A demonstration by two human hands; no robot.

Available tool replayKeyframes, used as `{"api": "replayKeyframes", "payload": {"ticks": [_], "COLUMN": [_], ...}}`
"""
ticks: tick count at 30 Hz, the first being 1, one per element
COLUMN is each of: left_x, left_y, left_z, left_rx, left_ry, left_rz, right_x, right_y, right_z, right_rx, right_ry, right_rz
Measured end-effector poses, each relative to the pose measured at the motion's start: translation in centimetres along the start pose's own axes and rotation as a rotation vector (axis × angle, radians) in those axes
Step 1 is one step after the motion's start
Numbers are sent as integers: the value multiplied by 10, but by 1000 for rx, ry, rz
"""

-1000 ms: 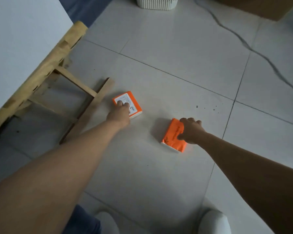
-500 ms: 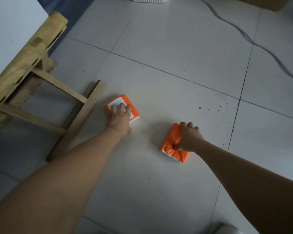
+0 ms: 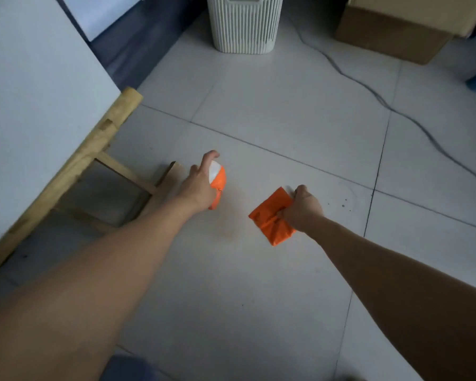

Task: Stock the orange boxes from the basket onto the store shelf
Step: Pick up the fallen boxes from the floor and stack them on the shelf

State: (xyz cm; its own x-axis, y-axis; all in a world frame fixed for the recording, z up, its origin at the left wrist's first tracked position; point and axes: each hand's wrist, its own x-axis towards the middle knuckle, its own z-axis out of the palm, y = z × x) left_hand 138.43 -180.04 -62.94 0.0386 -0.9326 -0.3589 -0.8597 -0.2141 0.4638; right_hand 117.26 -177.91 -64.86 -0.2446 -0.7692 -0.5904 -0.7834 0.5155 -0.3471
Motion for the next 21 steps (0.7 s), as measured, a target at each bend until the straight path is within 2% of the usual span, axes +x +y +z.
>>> {"api": "replayKeyframes", "payload": {"ticks": [7, 13, 17, 21], "left_x": [-61, -127, -179, -225], "left_y": [104, 198, 256, 304], "left_z": [-119, -251, -342, -439], "left_rx": [-633, -892, -925, -783], "left_ry": [15, 74, 164, 363], "left_rz": [-44, -134, -85, -24], "right_x": [-76, -171, -246, -330], "right_y": [-62, -125, -172, -228], "right_z": [-133, -269, -355, -442], "right_rx": [233, 353, 393, 416], "right_ry": [179, 297, 315, 356], "right_rz": [-69, -135, -206, -259]}}
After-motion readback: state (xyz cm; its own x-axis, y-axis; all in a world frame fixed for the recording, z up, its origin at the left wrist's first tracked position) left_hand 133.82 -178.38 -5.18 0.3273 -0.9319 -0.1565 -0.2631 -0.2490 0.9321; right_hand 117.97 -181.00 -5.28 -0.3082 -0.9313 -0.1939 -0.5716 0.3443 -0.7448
